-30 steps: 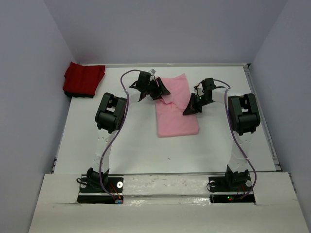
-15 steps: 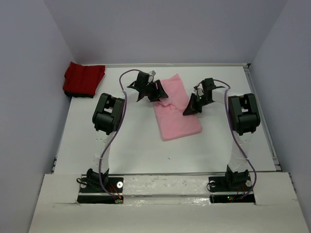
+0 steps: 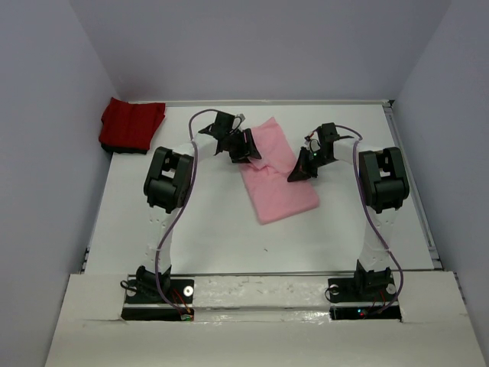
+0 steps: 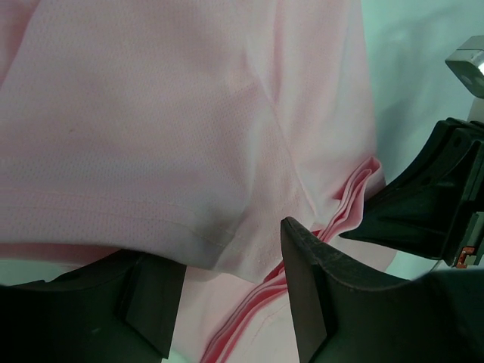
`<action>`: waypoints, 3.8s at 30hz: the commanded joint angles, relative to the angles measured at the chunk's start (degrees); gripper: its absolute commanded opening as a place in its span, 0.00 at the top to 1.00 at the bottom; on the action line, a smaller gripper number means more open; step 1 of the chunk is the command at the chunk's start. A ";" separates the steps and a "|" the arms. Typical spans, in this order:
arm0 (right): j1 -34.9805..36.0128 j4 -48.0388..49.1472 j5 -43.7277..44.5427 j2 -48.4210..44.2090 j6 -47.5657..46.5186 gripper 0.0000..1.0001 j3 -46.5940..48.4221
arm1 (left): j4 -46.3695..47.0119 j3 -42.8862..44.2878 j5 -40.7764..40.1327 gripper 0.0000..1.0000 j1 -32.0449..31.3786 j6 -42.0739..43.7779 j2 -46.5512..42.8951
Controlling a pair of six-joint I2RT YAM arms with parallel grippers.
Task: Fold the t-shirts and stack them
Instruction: Fold the folded rectangular tshirt in 1/3 of the way
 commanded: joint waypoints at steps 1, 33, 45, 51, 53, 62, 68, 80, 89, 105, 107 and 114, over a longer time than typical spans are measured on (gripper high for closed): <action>0.46 -0.57 1.23 0.96 -0.83 1.00 1.61 | -7.66 2.61 -0.36 0.37 1.40 -0.27 -5.49; 1.59 -0.39 -0.44 2.81 1.02 1.00 2.31 | -1.09 -30.96 3.07 0.39 3.69 -22.07 -29.49; 2.13 -0.30 -0.88 5.18 1.28 1.00 5.38 | -1.52 -34.84 3.33 0.42 -1.67 -27.87 -28.71; 2.13 0.22 -1.06 5.45 1.81 1.00 6.18 | -2.57 -38.08 2.19 0.42 -3.51 -28.58 -28.97; 2.13 0.49 -1.05 5.53 2.16 1.00 6.35 | -2.58 -39.40 1.84 0.42 -3.69 -28.93 -29.75; 2.65 2.16 -1.41 8.34 4.00 1.00 9.16 | -3.28 -47.31 -0.71 0.41 -4.21 -31.21 -35.47; 2.65 3.21 -1.41 8.87 4.79 1.00 10.13 | 0.05 -49.43 -0.71 0.41 -5.97 -33.41 -35.03; 3.18 4.53 -1.32 7.64 5.15 1.00 8.73 | 8.50 -48.46 -2.90 0.41 -8.79 -36.67 -31.17; 3.18 5.15 -1.23 6.76 5.23 1.00 7.32 | 10.08 -47.15 -2.91 0.83 -9.67 -36.05 -26.61; 3.18 5.41 0.09 6.32 5.41 1.00 6.97 | 4.11 -43.02 -2.55 0.87 -10.46 -31.75 -24.40; 3.18 5.41 0.44 6.24 5.41 1.00 6.88 | 2.79 -42.40 -2.38 0.88 -10.20 -30.61 -23.96; 2.13 5.32 2.89 4.22 4.80 1.00 4.51 | -3.36 -38.36 -2.82 0.93 -8.26 -24.72 -22.11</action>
